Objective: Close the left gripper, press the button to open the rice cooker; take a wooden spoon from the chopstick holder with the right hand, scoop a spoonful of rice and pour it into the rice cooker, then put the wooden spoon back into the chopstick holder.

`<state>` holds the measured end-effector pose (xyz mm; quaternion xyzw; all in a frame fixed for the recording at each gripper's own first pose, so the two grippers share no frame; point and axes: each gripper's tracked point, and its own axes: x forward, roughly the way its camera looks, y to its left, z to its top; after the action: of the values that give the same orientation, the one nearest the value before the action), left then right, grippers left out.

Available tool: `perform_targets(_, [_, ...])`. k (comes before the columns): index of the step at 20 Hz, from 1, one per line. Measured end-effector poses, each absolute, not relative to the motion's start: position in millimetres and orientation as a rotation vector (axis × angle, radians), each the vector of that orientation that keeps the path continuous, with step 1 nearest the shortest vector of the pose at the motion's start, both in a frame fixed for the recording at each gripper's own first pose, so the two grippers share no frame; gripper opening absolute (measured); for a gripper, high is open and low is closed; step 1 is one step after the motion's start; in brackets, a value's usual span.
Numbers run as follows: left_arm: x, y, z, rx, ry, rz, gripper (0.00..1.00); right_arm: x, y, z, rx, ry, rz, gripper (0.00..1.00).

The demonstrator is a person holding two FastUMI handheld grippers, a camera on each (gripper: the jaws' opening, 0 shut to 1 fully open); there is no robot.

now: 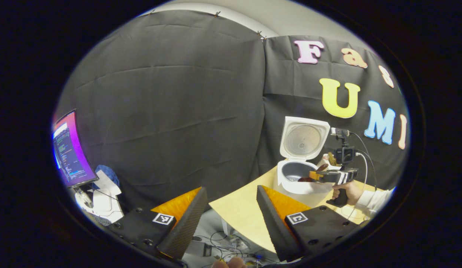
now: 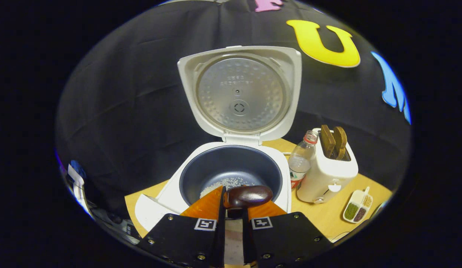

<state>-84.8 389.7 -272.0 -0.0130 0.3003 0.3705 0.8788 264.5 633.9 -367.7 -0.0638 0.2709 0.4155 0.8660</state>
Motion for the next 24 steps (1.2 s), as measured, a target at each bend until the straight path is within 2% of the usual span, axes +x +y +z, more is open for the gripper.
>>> perform_targets(10, [-89.4, 391.2, -270.8, -0.037, 0.622, 0.782, 0.92, 245.7, 638.0, -349.3, -0.637, 0.144, 0.897, 0.20])
perform_targets(11, [-89.7, 391.0, -270.2, -0.035, 0.621, 0.781, 0.95, 244.8, 638.5, -348.6, -0.665, 0.116, 0.896, 0.20])
perform_targets(14, [-89.9, 391.7, -269.4, -0.031, 0.619, 0.782, 0.94, 236.9, 638.2, -343.7, -0.654, 0.118, 0.899, 0.20])
perform_targets(18, [-90.5, 391.6, -270.0, -0.037, 0.614, 0.778, 0.94, 236.6, 634.2, -312.4, -0.512, 0.145, 0.875, 0.18])
perform_targets(24, [-90.3, 390.6, -268.4, -0.028, 0.587, 0.746, 0.92, 256.6, 606.6, -274.7, -0.216, 0.285, 0.812, 0.19])
